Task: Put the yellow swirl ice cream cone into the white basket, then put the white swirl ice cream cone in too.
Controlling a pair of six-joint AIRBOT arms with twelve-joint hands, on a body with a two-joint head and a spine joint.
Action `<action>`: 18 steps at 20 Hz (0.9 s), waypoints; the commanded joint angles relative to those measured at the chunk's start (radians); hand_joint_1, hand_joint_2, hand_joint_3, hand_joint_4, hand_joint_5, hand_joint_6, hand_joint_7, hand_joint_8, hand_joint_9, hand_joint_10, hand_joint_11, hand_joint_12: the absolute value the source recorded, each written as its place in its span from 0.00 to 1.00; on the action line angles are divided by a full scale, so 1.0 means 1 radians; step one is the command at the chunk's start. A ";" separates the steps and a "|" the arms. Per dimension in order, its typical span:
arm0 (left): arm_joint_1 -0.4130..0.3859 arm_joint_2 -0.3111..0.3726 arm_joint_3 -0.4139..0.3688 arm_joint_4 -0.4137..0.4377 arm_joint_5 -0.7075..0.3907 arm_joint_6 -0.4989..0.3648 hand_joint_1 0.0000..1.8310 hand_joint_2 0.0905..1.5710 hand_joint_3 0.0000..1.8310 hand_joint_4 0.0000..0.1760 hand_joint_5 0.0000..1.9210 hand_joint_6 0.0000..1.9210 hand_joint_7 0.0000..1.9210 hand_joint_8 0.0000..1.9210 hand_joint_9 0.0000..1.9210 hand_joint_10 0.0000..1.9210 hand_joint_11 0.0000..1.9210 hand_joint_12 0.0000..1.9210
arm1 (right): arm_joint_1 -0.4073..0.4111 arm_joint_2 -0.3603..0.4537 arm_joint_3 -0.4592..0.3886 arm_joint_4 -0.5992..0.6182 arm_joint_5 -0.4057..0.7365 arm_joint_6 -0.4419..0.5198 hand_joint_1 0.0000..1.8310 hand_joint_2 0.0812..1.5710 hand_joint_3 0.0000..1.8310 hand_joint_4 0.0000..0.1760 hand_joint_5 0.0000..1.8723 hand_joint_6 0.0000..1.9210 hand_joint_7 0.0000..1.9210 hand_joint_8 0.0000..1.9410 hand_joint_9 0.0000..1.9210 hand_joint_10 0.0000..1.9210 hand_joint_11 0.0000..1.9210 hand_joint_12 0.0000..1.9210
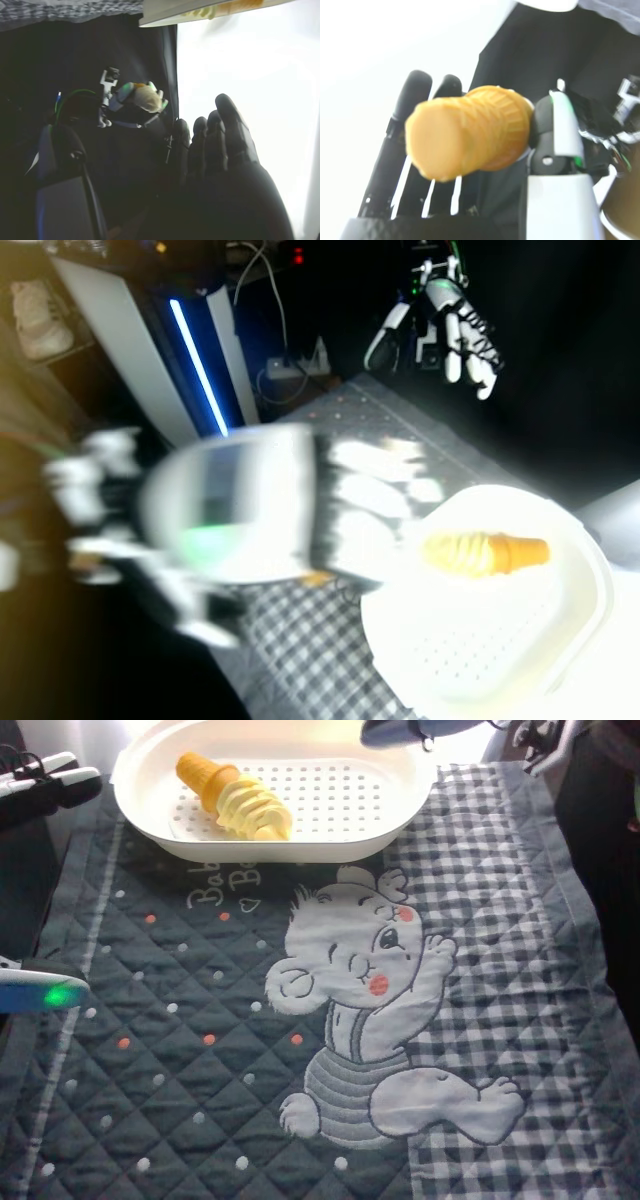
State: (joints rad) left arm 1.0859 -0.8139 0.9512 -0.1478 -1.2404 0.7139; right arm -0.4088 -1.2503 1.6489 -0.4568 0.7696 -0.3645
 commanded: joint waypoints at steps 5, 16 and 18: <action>-0.023 -0.017 0.016 0.005 -0.109 -0.013 0.50 0.48 0.00 0.00 0.14 0.00 0.06 0.00 0.04 0.00 0.00 0.30 | 0.075 -0.128 0.152 0.032 -0.095 0.001 0.70 0.67 0.00 0.00 0.55 0.36 0.56 0.49 0.53 0.46 0.40 0.71; -0.085 -0.057 0.056 0.052 -0.070 -0.049 0.51 0.48 0.00 0.00 0.16 0.00 0.07 0.00 0.05 0.00 0.00 0.36 | 0.088 -0.339 0.330 -0.158 -0.385 0.030 0.31 0.60 0.00 0.88 0.00 0.00 0.07 0.00 0.15 0.00 0.00 0.51; -0.085 -0.057 0.056 0.052 -0.074 -0.053 0.51 0.49 0.00 0.00 0.16 0.00 0.07 0.00 0.05 0.00 0.00 0.40 | 0.088 -0.339 0.326 -0.158 -0.385 0.032 0.31 0.59 0.00 0.77 0.00 0.00 0.05 0.00 0.10 0.01 0.00 0.42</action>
State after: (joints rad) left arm 1.0119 -0.8700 1.0035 -0.0902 -1.1877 0.6712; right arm -0.3340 -1.5906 1.9720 -0.6403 0.3012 -0.3370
